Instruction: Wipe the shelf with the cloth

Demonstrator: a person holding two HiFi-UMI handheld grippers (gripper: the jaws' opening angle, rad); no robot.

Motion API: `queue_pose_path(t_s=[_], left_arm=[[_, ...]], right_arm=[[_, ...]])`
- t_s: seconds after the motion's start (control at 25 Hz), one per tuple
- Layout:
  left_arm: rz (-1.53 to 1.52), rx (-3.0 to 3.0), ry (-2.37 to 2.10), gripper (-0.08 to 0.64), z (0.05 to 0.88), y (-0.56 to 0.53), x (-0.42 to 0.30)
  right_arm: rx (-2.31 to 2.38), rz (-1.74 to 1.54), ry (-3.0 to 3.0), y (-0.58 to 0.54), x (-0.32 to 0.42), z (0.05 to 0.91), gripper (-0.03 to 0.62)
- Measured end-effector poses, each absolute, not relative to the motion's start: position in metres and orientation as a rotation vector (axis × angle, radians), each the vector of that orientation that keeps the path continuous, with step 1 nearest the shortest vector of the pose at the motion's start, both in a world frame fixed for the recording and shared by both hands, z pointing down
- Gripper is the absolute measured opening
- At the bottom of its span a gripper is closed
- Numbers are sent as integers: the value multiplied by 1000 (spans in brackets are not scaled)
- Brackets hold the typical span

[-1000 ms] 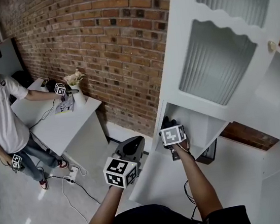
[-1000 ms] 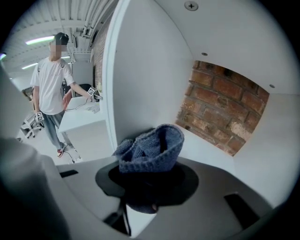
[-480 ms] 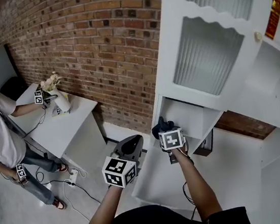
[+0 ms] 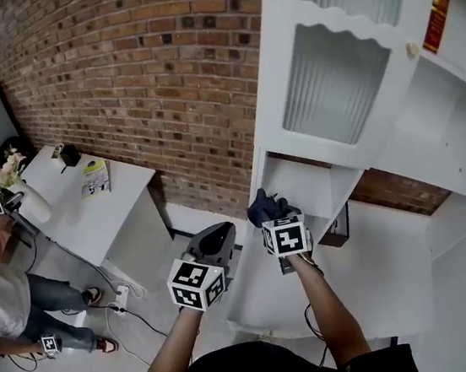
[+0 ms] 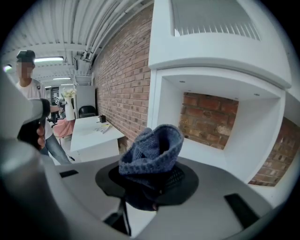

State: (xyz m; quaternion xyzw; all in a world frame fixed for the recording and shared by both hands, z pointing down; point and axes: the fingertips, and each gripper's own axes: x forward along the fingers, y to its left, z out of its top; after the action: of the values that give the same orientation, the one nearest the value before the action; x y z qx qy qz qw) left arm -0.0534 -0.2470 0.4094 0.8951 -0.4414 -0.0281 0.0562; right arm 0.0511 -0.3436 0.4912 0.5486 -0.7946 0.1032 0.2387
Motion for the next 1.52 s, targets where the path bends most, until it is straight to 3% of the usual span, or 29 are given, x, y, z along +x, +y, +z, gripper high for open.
queue_pose_path(t_s=[0.56,1.52], left_arm=[[-80,2766,-1272,31,404,-232,-78],[-112,2810,-1119,31,407,-208,-84]], right_arm=[[1620,173,-2264,-280,28,433,138],[1752,155,-2258,-225,21,420,138]])
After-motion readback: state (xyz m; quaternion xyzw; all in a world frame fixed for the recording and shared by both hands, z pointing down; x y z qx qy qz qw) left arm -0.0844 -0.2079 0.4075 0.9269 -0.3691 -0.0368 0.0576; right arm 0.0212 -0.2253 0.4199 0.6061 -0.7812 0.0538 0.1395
